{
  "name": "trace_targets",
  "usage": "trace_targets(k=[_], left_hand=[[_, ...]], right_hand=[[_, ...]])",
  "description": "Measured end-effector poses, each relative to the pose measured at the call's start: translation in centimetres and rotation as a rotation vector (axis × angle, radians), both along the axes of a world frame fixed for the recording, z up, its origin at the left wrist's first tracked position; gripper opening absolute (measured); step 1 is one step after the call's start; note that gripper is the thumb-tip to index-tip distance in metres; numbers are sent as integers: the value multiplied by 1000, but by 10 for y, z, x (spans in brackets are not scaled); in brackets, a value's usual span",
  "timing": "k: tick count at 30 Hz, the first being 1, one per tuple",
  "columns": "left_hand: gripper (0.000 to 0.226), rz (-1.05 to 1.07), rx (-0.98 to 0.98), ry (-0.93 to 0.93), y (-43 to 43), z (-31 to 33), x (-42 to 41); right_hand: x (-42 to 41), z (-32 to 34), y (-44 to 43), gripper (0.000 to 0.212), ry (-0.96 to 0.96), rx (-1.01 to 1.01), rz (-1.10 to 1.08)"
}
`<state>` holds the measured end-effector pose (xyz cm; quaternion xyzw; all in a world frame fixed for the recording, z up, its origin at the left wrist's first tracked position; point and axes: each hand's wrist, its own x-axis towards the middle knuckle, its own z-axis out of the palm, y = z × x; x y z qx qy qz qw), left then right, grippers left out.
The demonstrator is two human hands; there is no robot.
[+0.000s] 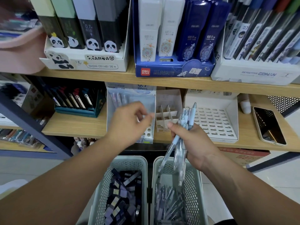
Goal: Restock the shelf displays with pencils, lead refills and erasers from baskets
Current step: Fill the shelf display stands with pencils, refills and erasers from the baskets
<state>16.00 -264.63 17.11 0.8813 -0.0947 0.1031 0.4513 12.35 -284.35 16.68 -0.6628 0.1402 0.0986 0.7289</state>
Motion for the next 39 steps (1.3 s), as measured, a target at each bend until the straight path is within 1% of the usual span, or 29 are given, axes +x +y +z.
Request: trace_targets(k=[1, 2, 3, 4, 5, 7, 11, 14, 18, 21, 23, 25, 27, 29, 30, 32, 35, 37, 39], left_hand=[[19, -132, -70, 179, -8, 2, -9], [18, -262, -90, 359, -15, 4, -18], [17, -375, -74, 490, -20, 4, -26], [16, -460, -62, 562, -23, 1, -32], [14, -505, -64, 582, -26, -4, -37], [14, -503, -104, 571, -28, -11, -41], [12, -473, -161, 622, -21, -8, -41], [5, -442, -263, 682, -10, -2, -37], [6, -359, -358, 739, 9, 0, -29], [1, -250, -437, 753, 18, -1, -26], [6, -144, -592, 770, 20, -1, -24], [8, -73, -799, 778, 22, 0, -22], [7, -35, -966, 775, 23, 2, -20], [9, 15, -1066, 774, 23, 2, -19], [10, 44, -1092, 773, 23, 1, -19], [15, 98, -1111, 771, 22, -1, -19], [23, 176, -1111, 741, 22, -2, -16], [22, 205, -1097, 673, 24, 2, -12], [23, 223, -1021, 537, 28, 8, -8]], right_hand=[[0, 2, 1, 44, 1, 14, -12], [-1, 4, 3, 54, 3, 29, -25], [-1, 5, 4, 66, 14, 39, -38], [-2, 5, 5, 74, 35, 43, -58], [-2, 6, 6, 76, 46, 51, -76], [-3, 8, 8, 66, 52, 64, -110], [-5, 8, 11, 66, 24, 44, -177], [-6, 13, 12, 49, 2, 101, -222], [-4, 18, 7, 26, 12, 188, -199], [-5, 17, 9, 30, 23, 165, -173], [-5, 16, 12, 25, 28, 174, -168], [-4, 16, 14, 20, 31, 190, -171], [-4, 16, 15, 28, 32, 197, -166], [-5, 17, 16, 38, 25, 181, -140], [-6, 17, 17, 38, 23, 167, -124], [-7, 15, 19, 31, 16, 132, -96], [-9, 11, 22, 32, -6, 89, -71], [-8, 9, 22, 30, 3, 90, -68], [-7, 9, 20, 29, 31, 97, -87]])
